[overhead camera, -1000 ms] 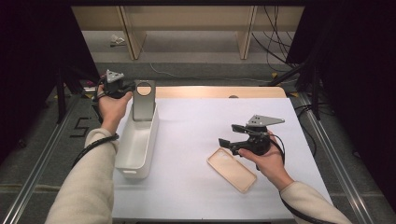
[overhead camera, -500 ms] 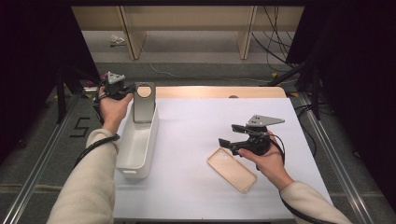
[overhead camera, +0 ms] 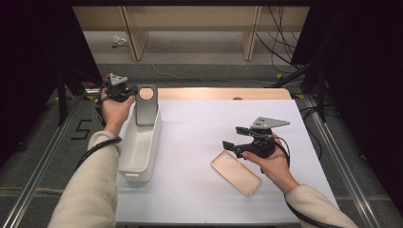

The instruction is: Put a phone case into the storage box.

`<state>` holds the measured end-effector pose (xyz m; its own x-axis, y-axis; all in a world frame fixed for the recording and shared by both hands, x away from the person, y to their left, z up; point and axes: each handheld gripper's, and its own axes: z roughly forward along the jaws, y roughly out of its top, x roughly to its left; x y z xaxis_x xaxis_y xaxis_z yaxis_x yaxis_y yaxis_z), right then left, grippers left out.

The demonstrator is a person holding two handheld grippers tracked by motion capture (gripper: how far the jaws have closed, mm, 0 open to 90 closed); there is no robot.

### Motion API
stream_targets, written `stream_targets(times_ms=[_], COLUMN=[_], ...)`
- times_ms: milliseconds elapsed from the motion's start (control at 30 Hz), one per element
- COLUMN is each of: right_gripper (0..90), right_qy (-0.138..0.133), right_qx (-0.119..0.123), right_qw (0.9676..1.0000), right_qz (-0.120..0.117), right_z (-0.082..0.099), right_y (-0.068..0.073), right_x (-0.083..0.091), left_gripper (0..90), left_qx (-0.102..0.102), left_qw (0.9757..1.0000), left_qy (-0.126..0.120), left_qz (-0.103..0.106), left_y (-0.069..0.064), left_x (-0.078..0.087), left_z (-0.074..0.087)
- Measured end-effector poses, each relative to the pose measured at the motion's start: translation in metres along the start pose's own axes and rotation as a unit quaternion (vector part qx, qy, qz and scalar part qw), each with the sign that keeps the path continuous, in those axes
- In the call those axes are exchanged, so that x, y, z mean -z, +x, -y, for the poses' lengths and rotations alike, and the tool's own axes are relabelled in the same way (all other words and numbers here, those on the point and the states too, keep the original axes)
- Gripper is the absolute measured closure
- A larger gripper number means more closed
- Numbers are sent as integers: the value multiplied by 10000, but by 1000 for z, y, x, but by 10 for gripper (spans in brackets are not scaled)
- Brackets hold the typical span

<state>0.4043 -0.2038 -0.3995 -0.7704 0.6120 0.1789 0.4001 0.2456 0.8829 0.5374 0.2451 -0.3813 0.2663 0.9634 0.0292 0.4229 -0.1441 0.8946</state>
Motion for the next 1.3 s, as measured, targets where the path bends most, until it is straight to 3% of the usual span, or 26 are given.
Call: stream_targets(times_ms=[1300], right_gripper=[164], right_qy=[-2], right_qx=[-26], right_qw=[10000], right_qz=[-13], right_z=[0], right_y=[-1], right_x=[0], left_gripper=[805], left_qx=[-178], left_qw=[9992], left_qy=[308], left_qz=[-201], left_y=[4], left_x=[-11], left_z=[12])
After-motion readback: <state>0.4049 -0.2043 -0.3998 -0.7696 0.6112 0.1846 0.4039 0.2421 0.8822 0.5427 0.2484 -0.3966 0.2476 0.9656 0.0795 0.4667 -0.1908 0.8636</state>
